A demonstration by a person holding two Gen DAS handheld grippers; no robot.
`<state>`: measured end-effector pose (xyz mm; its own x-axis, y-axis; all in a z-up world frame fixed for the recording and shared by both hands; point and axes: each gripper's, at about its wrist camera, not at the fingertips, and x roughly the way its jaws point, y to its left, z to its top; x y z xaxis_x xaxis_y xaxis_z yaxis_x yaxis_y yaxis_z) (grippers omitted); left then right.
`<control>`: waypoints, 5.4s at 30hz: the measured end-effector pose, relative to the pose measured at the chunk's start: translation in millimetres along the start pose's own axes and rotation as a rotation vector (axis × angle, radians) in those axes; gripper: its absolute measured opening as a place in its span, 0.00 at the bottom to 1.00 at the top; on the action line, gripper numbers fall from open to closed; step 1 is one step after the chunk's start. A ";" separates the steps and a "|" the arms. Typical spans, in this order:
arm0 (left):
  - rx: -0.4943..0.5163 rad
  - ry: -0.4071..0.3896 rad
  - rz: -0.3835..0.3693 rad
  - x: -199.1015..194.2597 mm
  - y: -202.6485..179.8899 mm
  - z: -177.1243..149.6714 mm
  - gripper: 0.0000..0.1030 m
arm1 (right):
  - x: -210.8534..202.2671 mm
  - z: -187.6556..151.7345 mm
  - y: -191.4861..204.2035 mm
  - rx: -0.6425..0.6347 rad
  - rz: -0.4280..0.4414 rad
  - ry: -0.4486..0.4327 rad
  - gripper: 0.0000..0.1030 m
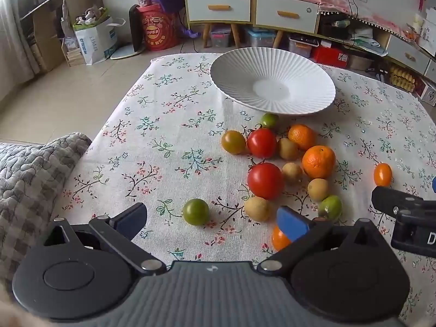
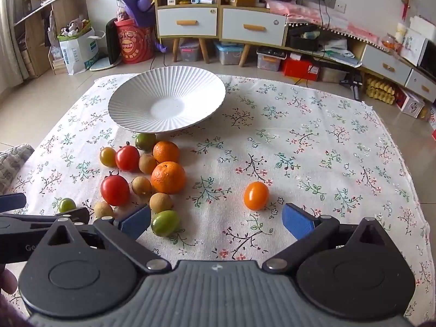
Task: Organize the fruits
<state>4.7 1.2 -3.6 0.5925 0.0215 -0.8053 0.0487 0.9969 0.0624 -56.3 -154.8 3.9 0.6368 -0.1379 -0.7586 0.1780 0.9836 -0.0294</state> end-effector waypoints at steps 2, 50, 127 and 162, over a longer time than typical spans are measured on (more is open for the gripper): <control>-0.002 0.002 -0.001 0.8 0.1 0.4 0.93 | -0.4 0.6 -0.5 0.007 0.001 0.000 0.99; -0.001 -0.017 0.002 -2.4 6.8 1.1 0.93 | -1.7 0.4 3.4 -0.016 0.008 -0.006 0.99; 0.107 -0.080 -0.388 27.8 -14.0 -42.5 0.28 | 63.6 -13.0 -67.7 0.118 0.086 -0.010 0.35; 0.055 -0.178 -0.386 13.4 -14.1 -13.7 0.27 | 37.0 14.1 -29.6 0.073 0.197 -0.029 0.25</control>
<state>1.0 -11.5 -23.3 0.6519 -0.3704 -0.6617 0.3339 0.9237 -0.1881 -27.4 -190.7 -14.2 0.6857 0.0522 -0.7261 0.1009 0.9810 0.1659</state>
